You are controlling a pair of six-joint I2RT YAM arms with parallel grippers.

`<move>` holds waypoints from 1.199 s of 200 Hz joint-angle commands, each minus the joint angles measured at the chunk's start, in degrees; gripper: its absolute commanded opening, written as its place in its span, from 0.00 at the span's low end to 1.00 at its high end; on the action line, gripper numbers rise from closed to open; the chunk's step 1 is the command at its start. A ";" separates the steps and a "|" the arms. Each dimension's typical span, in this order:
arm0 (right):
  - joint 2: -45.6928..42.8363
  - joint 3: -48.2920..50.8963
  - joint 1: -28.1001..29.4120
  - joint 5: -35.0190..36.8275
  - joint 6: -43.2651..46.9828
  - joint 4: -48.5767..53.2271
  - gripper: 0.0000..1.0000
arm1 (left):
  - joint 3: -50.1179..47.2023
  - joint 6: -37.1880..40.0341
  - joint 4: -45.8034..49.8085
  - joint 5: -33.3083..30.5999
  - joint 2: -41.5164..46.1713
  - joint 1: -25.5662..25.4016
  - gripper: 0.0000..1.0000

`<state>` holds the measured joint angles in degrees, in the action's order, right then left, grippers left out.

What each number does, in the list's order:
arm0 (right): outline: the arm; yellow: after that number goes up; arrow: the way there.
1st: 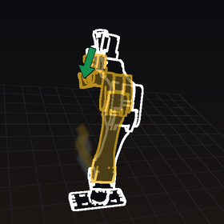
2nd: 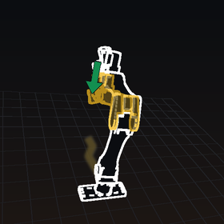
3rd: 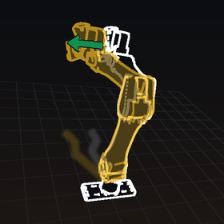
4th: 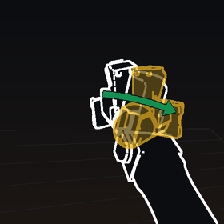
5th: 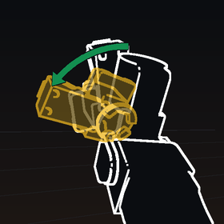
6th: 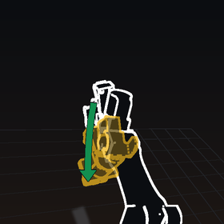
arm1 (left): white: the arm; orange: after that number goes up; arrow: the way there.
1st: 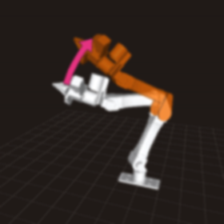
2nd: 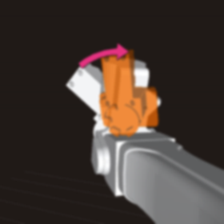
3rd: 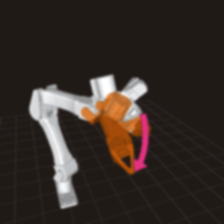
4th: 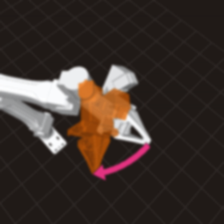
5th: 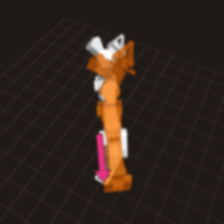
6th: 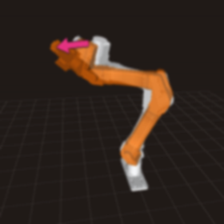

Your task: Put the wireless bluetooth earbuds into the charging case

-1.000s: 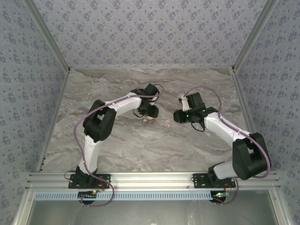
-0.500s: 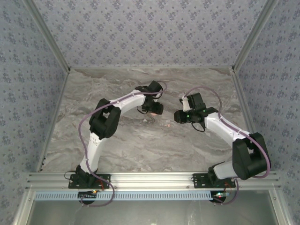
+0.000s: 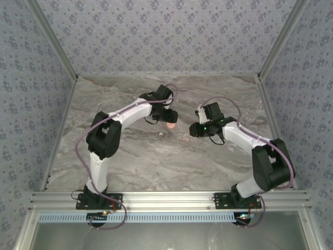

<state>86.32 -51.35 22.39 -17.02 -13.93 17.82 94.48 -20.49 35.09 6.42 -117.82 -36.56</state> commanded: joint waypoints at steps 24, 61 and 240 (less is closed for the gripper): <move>8.31 -8.48 3.34 -2.21 -1.13 1.17 0.31 | -4.00 0.21 -2.70 2.38 2.91 4.69 0.48; 16.87 -16.14 6.09 -0.51 -3.81 3.40 0.27 | -3.79 0.26 -4.19 3.23 0.17 6.08 0.39; 30.53 -27.65 6.70 2.42 -9.75 7.06 0.15 | 2.15 0.84 -1.82 9.14 -10.09 5.41 0.23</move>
<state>115.68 -76.73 29.58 -16.47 -22.31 22.63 95.96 -20.84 30.35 14.20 -127.00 -30.28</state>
